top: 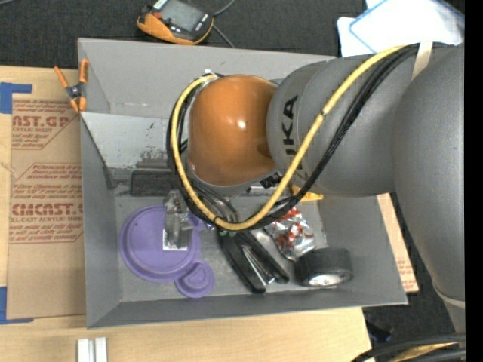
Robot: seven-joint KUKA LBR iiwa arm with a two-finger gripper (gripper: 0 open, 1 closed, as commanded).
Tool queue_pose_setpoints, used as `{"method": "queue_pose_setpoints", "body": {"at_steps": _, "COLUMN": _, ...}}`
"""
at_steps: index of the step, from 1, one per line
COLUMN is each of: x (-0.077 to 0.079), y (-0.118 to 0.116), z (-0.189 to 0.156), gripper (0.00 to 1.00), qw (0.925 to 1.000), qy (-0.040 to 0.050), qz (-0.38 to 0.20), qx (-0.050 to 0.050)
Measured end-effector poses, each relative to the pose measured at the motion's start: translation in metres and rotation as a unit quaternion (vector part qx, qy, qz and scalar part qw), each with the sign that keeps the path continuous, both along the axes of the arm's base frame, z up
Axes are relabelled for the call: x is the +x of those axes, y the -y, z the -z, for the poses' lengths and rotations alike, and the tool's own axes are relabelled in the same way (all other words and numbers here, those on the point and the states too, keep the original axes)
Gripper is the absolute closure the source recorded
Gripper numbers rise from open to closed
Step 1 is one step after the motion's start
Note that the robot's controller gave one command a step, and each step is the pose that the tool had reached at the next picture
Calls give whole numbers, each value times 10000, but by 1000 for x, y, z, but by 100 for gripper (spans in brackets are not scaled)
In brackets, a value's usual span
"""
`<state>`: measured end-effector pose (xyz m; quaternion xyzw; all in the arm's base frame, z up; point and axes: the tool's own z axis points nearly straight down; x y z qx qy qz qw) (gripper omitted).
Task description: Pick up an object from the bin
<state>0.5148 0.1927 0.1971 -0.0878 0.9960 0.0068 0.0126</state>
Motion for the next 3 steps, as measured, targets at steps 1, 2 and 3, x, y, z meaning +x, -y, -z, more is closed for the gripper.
{"method": "queue_pose_setpoints", "body": {"at_steps": 1, "x": 10, "y": 63, "z": 54, "gripper": 100, "qw": 9966, "qy": 10, "qz": -817, "qx": -35}}
{"method": "queue_pose_setpoints", "body": {"at_steps": 2, "x": -14, "y": 65, "z": 51, "gripper": 0, "qw": 9964, "qy": 24, "qz": -843, "qx": -10}}
{"method": "queue_pose_setpoints", "body": {"at_steps": 3, "x": -14, "y": 65, "z": 51, "gripper": 0, "qw": 9964, "qy": 23, "qz": -842, "qx": -9}}
